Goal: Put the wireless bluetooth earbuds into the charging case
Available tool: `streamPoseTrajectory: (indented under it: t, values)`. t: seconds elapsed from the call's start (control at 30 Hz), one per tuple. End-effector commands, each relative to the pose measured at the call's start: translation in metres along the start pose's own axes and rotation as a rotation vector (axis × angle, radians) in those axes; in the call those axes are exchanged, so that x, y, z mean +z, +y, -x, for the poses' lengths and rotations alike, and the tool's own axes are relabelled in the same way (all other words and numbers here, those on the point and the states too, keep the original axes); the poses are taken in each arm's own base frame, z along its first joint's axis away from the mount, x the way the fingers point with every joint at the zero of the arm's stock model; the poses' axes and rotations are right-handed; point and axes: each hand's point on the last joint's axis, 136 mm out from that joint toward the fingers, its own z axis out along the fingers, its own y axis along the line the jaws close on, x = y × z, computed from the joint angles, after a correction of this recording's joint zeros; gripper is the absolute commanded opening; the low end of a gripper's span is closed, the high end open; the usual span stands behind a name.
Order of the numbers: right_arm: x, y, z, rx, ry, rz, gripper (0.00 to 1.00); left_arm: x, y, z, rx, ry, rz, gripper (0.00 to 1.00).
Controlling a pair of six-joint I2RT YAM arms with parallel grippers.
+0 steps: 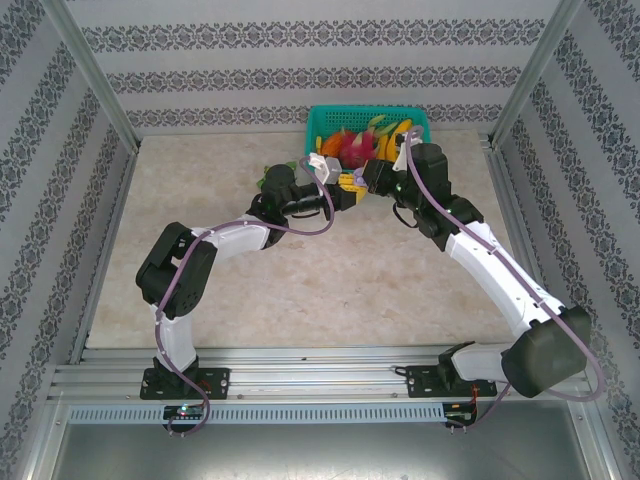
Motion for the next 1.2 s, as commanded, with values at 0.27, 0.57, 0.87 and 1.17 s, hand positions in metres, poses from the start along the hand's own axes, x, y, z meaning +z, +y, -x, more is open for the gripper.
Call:
streamPoseTrajectory:
  t: [0.27, 0.57, 0.87, 1.17]
  values:
    - [-0.006, -0.006, -0.013, 0.006, 0.04, -0.005, 0.15, 0.003, -0.007, 0.032, 0.083, -0.073, -0.008, 0.0]
    - [0.004, -0.007, -0.023, 0.004, 0.084, 0.002, 0.15, 0.003, -0.008, 0.034, 0.083, -0.078, -0.011, 0.0]
    - [0.007, -0.008, -0.025, 0.001, 0.085, -0.018, 0.27, 0.003, -0.007, 0.032, 0.079, -0.075, -0.008, 0.0]
    - [-0.003, -0.005, -0.006, 0.004, 0.036, -0.018, 0.42, 0.002, -0.008, 0.03, 0.078, -0.073, -0.009, 0.0]
